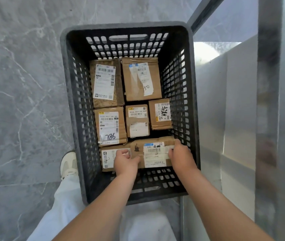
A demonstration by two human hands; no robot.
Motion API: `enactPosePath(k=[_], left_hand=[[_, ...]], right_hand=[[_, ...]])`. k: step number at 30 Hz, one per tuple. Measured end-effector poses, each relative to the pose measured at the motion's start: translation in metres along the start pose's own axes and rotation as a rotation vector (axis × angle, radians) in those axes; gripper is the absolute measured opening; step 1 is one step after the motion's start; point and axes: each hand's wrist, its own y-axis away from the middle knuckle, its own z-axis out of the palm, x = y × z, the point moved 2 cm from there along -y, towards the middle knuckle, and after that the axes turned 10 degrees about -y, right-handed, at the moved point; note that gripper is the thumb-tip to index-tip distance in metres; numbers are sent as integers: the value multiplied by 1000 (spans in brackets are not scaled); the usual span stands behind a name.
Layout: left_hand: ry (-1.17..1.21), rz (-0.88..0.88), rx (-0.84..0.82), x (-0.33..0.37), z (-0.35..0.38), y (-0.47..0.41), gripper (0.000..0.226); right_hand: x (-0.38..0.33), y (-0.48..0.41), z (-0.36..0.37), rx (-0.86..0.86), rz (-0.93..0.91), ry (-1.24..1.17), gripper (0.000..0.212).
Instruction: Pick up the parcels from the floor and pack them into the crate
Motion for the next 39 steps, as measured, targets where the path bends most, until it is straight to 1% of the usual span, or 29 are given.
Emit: enactPosePath(k=[1, 4, 5, 6, 8, 9, 11, 13, 17, 19, 22, 25, 27, 29, 31, 33, 36, 39], left_hand=[[-34, 62, 16, 0, 0, 1, 39], [-330, 411, 32, -5, -1, 10, 27], [-411, 497, -11, -8, 1, 11, 22], [-473, 524, -88, -11, 3, 10, 19], [-547, 486, -248, -15, 7, 7, 15], [-560, 457, -283, -15, 9, 6, 16], [-551, 433, -267, -15, 14, 6, 14], [-530, 400, -218, -15, 17, 5, 10], [-437, 269, -245, -16, 22, -1, 14], [-419, 234, -264, -17, 26, -5, 15], [-355, 173, -259, -18, 30, -17, 23], [-244, 100, -222, -13, 35, -31, 28], [-205, 46, -182, -10, 43, -41, 30], [-209, 6, -141, -12, 50, -48, 33], [-220, 14, -125, -18, 57, -49, 32], [-217, 50, -144, -21, 55, -45, 31], [-219, 117, -217, -10, 39, -39, 32], [-214, 211, -154, 18, -3, -37, 30]], right_hand=[[-4, -4, -2, -10, -4, 19, 21], [-16, -9, -8, -39, 39, 152, 20], [-20, -8, -13, -49, 63, 229, 22], [-25, -7, -17, -62, 60, 317, 25], [-24, -5, -20, -103, 30, 406, 26], [-20, -4, -18, -120, 17, 396, 25], [-12, -1, -5, -178, 6, 299, 24], [-5, -2, 11, -211, 17, 199, 31], [1, -12, 26, -150, 94, 98, 33], [6, -19, 34, -137, 139, 54, 34], [5, -27, 43, -145, 147, 65, 37], [3, -35, 53, -167, 137, 113, 53], [2, -43, 64, -159, 136, 144, 53], [0, -48, 75, -123, 173, 194, 51], [1, -47, 82, -94, 191, 220, 49], [2, -45, 84, -83, 187, 173, 48], [3, -38, 66, -146, 170, 58, 54], [-11, -19, 42, -197, 109, -35, 60]])
